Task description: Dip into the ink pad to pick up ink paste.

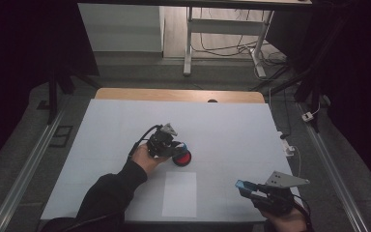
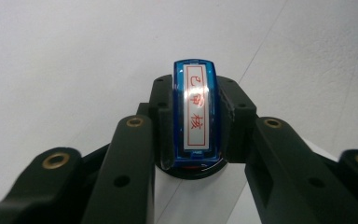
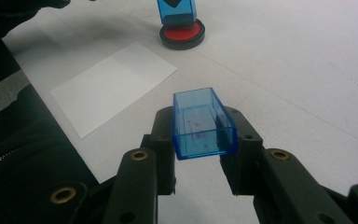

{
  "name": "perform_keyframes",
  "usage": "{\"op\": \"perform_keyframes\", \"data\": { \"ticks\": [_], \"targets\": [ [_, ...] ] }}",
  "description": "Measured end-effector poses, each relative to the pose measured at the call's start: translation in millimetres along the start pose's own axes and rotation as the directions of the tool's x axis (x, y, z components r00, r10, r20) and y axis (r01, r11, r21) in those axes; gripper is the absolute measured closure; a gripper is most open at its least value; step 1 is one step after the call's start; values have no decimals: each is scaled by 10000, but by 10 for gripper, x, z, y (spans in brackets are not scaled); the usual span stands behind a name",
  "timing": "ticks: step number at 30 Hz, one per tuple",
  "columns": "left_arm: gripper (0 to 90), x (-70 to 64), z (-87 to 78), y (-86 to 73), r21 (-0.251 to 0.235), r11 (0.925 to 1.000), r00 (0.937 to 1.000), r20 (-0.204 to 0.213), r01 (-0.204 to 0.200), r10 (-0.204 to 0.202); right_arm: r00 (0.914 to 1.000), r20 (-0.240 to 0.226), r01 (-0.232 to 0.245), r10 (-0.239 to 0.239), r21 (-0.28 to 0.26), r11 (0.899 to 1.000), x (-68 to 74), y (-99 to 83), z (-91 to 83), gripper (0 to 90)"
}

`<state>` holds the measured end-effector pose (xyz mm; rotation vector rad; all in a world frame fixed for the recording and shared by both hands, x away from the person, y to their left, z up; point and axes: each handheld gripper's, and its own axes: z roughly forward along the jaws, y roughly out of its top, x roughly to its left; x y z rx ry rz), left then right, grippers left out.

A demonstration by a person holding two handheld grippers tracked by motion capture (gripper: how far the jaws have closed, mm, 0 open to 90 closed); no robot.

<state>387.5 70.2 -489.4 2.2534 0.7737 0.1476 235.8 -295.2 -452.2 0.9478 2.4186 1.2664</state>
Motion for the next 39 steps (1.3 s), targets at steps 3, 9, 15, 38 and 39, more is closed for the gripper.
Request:
{"op": "perform_keyframes", "data": {
  "ticks": [3, 9, 15, 38, 39],
  "targets": [
    [703, 2, 17, -2, 28, 10000, 10000, -21, -4, 4, 10000, -23, 19, -19, -22, 10000, 3, -1, 4, 681],
    [703, 3, 28, 7, 62, 9998, 9998, -49, 187, -187, 10000, -28, 44, -44, 11, 10000, 6, -1, 6, 680],
    [706, -30, 38, 22, 220, 9997, 9997, -220, 45, -40, 10000, -7, 57, -57, 59, 10000, 9, 1, 8, 680],
    [707, -202, 73, 98, 873, 9934, 9906, -1078, -747, 840, 9998, 25, 177, -177, 166, 9997, 24, 3, 19, 679],
    [707, -210, 75, 102, 905, 9929, 9900, -1116, -768, 868, 9998, 26, 178, -178, 167, 9997, 24, 3, 19, 679]
  ]
}}
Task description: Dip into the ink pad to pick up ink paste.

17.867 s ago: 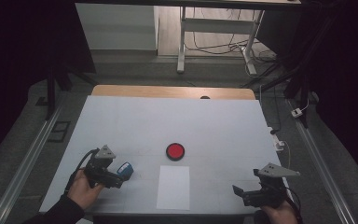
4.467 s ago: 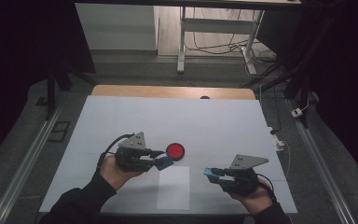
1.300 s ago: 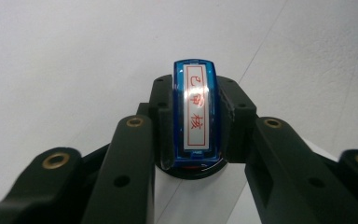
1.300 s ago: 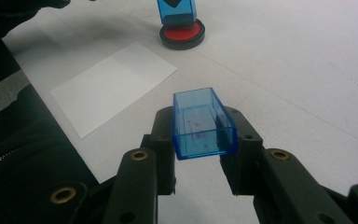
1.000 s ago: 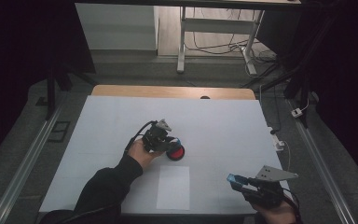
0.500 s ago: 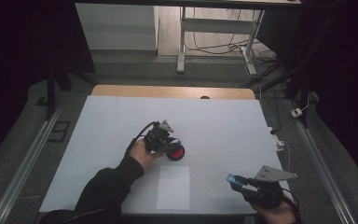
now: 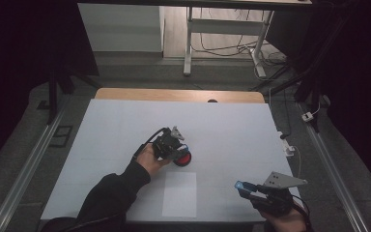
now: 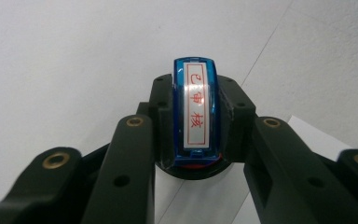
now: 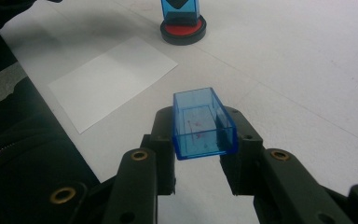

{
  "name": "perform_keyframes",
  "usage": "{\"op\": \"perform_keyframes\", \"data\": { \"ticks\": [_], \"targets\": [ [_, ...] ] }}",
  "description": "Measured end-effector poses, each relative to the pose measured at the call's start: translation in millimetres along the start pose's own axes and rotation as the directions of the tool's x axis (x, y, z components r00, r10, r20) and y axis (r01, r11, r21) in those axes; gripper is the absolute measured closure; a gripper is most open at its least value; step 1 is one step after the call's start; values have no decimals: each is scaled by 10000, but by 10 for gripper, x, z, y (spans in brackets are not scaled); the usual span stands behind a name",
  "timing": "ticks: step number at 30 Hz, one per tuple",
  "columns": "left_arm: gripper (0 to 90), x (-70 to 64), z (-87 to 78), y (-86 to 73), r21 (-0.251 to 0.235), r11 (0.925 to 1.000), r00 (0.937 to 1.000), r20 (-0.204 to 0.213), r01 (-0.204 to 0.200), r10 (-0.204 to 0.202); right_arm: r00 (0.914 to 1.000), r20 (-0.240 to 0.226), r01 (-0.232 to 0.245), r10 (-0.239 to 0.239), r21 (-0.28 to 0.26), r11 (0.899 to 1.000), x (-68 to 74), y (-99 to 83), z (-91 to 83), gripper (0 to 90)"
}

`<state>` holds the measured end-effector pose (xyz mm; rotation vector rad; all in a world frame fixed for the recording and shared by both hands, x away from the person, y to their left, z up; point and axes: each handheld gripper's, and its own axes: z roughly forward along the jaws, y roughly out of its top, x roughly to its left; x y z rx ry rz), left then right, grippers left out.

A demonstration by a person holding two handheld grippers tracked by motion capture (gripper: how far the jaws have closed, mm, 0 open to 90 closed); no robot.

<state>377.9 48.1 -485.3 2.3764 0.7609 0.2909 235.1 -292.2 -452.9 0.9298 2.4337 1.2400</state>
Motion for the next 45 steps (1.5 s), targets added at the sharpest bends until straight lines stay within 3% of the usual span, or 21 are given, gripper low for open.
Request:
{"op": "perform_keyframes", "data": {
  "ticks": [5, 14, 18, 24, 29, 35, 45],
  "targets": [
    [707, 6, 3, 16, 113, 9999, 10000, 40, 64, -65, 10000, 3, 18, -18, 20, 10000, 1, 0, 2, 680],
    [706, 151, 3, -41, -192, 9969, 9936, 851, 767, -749, 10000, 0, 9, -9, 26, 10000, 0, 0, 2, 680],
    [706, 126, 0, -37, -218, 9985, 9964, 702, 495, -478, 10000, 18, 5, -5, 19, 10000, -1, -2, -3, 680],
    [705, 136, -9, -43, -305, 9982, 9959, 760, 512, -488, 10000, 41, -8, 8, 45, 10000, 1, -6, -12, 680],
    [704, 166, -52, -32, -581, 9952, 9909, 1136, 794, -724, 10000, -1, -42, 42, -16, 10000, 0, -10, -14, 680],
    [703, 132, -146, 16, -738, 9958, 9937, 1025, 540, -463, 10000, 2, -46, 46, -19, 10000, 1, -12, -16, 679],
    [703, 60, -68, 18, -257, 9996, 9961, 880, 112, -89, 10000, -2, -45, 45, 2, 10000, 1, -12, -15, 679]
  ]
}}
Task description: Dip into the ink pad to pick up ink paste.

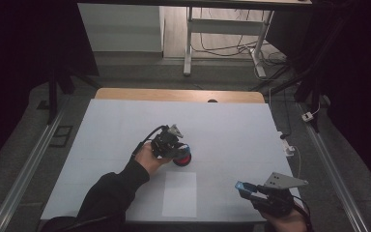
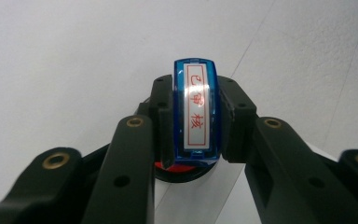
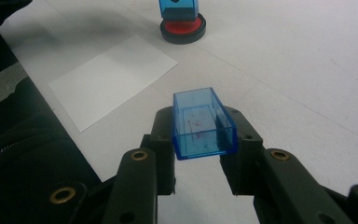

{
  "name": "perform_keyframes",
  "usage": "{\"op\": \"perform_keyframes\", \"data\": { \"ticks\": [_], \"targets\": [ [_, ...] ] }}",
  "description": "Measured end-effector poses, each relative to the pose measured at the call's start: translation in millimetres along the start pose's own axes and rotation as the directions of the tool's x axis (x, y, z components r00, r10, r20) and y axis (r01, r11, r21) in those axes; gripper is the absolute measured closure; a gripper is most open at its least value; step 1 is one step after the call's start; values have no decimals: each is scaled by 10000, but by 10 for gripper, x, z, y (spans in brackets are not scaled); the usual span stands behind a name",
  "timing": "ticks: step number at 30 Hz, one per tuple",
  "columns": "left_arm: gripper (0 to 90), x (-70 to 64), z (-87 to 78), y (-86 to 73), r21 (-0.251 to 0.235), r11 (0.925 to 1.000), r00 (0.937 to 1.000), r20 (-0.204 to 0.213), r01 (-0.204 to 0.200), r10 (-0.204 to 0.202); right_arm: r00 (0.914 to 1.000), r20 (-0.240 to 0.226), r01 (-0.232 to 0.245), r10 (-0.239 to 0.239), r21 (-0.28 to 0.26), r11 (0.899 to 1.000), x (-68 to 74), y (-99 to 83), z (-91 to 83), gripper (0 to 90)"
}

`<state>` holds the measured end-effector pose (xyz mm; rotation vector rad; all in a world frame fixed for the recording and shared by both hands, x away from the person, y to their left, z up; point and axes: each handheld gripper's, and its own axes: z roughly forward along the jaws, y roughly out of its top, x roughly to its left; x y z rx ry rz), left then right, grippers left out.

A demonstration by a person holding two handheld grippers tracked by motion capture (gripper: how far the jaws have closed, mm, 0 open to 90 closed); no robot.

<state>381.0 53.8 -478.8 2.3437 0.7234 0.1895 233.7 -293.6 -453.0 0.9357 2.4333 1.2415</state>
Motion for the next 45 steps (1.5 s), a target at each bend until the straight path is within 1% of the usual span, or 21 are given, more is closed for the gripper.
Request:
{"op": "perform_keyframes", "data": {
  "ticks": [7, 11, 14, 17, 20, 26, 31, 32, 37, 41, 45],
  "targets": [
    [703, -12, 49, -11, 252, 9996, 9999, -54, -90, 91, 10000, -4, -2, 2, 0, 10000, 0, 0, 0, 679],
    [704, -13, 58, -12, 281, 9996, 10000, -41, -76, 77, 10000, -5, 5, -5, 8, 10000, 0, 0, 0, 679],
    [705, -44, 66, -1, 352, 9991, 9996, -194, -219, 225, 10000, -6, -3, 3, 20, 10000, -1, 1, 2, 679],
    [706, -91, 74, 9, 443, 9979, 9978, -435, -474, 493, 10000, 3, 25, -25, 76, 10000, 1, 3, 3, 679],
    [706, -100, 77, 4, 414, 9979, 9975, -482, -490, 510, 10000, 20, 37, -37, 94, 9999, 5, 4, 6, 679],
    [706, -71, 79, -8, 331, 9990, 9990, -313, -301, 311, 10000, 17, 43, -43, 105, 9999, 6, 5, 7, 679],
    [706, -2, 76, -35, 187, 9998, 10000, 40, 88, -89, 10000, 62, 55, -56, 134, 9999, 7, 5, 6, 679],
    [707, 12, 75, -40, 166, 9997, 9998, 114, 163, -165, 10000, 13, 48, -48, 104, 9999, 7, 4, 9, 679],
    [707, 72, 77, -62, 38, 9984, 9973, 469, 556, -557, 10000, 17, 53, -53, 106, 9999, 7, 4, 9, 679],
    [707, 126, 80, -87, -103, 9957, 9928, 786, 919, -909, 10000, 16, 60, -60, 111, 9999, 7, 4, 9, 679],
    [706, 154, 80, -100, -129, 9945, 9904, 935, 1036, -1020, 10000, 35, 53, -53, 123, 9999, 7, 3, 7, 679]
  ]
}}
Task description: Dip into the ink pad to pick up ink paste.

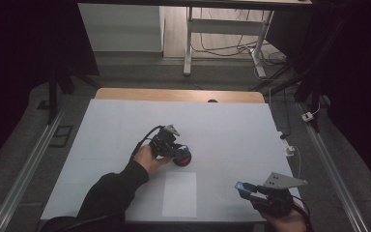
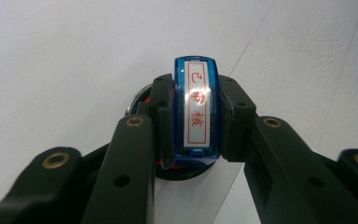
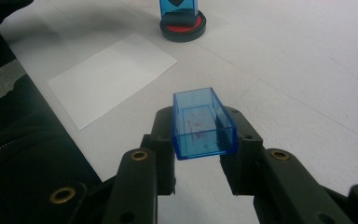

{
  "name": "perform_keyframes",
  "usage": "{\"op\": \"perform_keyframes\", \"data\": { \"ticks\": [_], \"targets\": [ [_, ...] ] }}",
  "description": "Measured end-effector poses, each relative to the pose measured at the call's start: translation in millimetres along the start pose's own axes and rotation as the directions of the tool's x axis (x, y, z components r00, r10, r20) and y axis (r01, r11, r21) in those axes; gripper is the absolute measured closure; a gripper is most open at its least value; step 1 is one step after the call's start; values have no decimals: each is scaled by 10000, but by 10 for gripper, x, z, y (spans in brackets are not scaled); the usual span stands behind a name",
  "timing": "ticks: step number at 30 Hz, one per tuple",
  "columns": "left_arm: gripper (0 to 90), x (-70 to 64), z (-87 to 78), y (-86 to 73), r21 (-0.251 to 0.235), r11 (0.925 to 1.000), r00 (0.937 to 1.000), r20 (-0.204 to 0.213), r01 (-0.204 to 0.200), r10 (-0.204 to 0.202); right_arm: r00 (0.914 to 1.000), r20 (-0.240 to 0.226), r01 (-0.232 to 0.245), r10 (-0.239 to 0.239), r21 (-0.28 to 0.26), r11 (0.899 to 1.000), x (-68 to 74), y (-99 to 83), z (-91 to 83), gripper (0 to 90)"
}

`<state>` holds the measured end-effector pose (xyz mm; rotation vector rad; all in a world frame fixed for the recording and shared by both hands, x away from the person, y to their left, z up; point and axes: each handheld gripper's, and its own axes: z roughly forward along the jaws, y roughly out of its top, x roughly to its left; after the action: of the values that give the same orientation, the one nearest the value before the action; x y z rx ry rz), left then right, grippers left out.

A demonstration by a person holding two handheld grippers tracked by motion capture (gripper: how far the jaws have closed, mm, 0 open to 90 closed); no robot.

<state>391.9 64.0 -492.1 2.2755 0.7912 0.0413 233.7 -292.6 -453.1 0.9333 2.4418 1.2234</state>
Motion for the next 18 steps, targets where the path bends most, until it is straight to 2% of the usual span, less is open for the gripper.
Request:
{"op": "perform_keyframes", "data": {
  "ticks": [3, 6, 10, 18],
  "targets": [
    [706, -11, 3, 1, -33, 10000, 10000, -43, 15, -15, 10000, 21, 9, -9, 18, 10000, 1, 0, -1, 679],
    [706, -49, 2, 11, 81, 9996, 9993, -273, -253, 256, 10000, 10, 4, -4, 19, 10000, -1, 0, -2, 679],
    [705, -84, 4, 15, 91, 9992, 9980, -487, -392, 396, 10000, 6, -17, 17, -3, 10000, -2, -1, -5, 679],
    [703, -79, -6, 9, 5, 9996, 9985, -482, -275, 275, 10000, -46, -45, 45, -79, 10000, -4, -5, -4, 679]
  ]
}}
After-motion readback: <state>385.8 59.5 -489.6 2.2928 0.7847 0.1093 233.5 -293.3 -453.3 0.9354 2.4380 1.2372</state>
